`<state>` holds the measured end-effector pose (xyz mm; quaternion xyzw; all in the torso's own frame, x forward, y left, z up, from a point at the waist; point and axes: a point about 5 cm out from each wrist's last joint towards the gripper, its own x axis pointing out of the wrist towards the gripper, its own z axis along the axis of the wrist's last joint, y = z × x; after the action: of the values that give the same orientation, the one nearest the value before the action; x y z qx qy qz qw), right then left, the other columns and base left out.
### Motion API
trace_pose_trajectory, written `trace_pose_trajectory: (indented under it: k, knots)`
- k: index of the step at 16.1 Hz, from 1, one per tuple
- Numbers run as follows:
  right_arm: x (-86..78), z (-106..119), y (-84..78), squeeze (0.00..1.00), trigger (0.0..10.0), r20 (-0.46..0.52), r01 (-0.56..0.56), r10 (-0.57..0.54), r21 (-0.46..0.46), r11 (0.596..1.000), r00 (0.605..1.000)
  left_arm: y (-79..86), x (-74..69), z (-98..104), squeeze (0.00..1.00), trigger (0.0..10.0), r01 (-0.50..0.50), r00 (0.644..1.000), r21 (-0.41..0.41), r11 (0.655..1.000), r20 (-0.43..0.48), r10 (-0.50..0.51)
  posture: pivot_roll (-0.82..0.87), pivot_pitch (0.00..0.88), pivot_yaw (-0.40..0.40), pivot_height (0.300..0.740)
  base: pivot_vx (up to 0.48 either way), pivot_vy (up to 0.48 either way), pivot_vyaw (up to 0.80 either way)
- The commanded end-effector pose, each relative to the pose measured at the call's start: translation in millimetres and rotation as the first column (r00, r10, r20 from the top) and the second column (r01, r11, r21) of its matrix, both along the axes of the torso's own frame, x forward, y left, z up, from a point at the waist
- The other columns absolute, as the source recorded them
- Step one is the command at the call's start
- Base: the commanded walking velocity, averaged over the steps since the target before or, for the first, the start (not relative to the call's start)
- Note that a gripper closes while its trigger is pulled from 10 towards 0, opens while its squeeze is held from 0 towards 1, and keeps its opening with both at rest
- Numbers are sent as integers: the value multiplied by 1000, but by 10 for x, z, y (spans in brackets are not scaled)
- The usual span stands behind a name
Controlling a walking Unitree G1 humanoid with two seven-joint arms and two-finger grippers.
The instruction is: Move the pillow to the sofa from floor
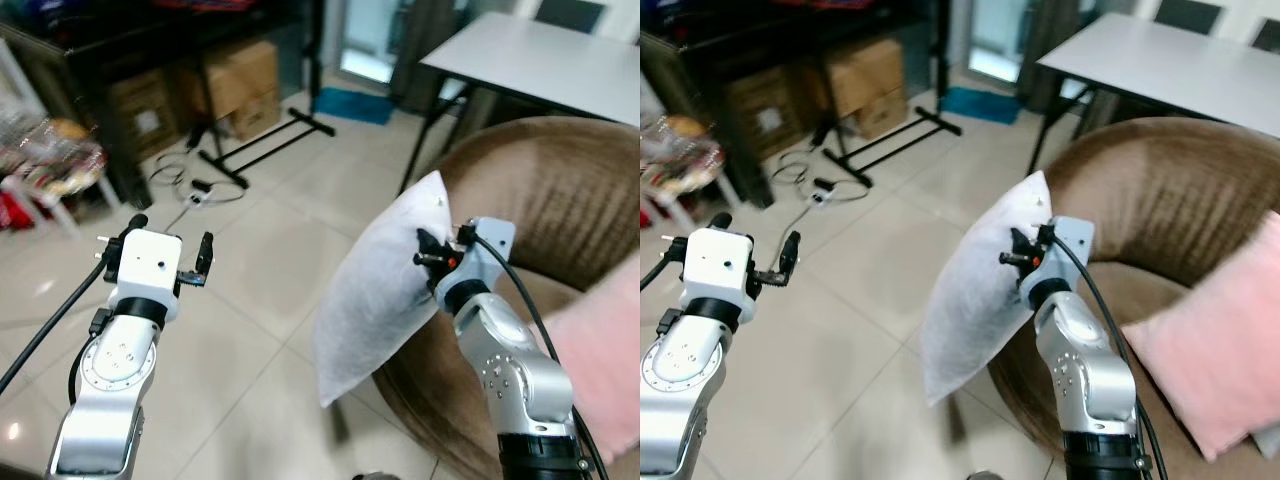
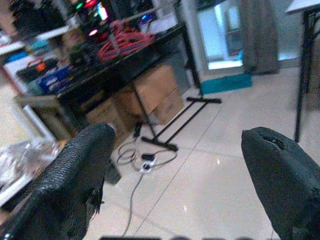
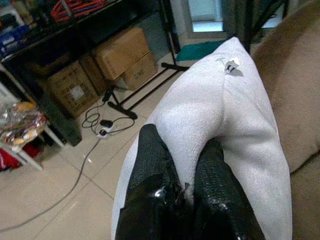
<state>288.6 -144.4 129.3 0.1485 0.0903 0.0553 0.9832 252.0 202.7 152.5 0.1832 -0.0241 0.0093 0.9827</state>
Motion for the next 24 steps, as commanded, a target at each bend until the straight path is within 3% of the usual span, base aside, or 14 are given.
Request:
trace_pose_trajectory:
  k: [1, 6, 11, 16, 20, 24]
  knots:
    - [30, 187, -19, 0, 10000, 96, 0, -1, 5, 1000, 995, -23, -11, 10, 35, 10000, 15, 1000, 8, 1000, 7, -15, -33, 0, -5, 740, 0, 0, -800]
    - [30, 199, -9, 0, 10000, 101, -21, 21, 1, 1000, 995, -53, -31, 17, 51, 10000, 45, 999, -24, 999, 11, -45, -33, 0, -11, 740, 0, 0, -800]
    - [40, 183, 44, 0, 10000, 97, -60, 60, -3, 998, 993, -48, -59, 20, 51, 10000, 43, 999, -30, 999, 15, -43, -9, 0, -29, 740, 286, 0, -800]
    - [32, 202, 126, 0, 10000, 113, -158, 162, -43, 986, 980, -29, -100, 17, 47, 10000, 44, 999, -21, 999, 5, -44, -1, 0, -32, 740, 286, 0, 0]
    - [50, 201, 96, 0, 10000, 108, -128, 132, -45, 991, 985, -35, -104, -8, 51, 10000, 82, 996, 20, 996, -25, -82, 2, 0, -37, 740, 287, 0, 0]
    - [58, 216, 72, 0, 10000, 104, -114, 119, -50, 992, 987, -23, -103, -13, 55, 10000, 97, 995, 24, 995, -36, -96, -6, 0, -35, 740, 288, 0, -727]
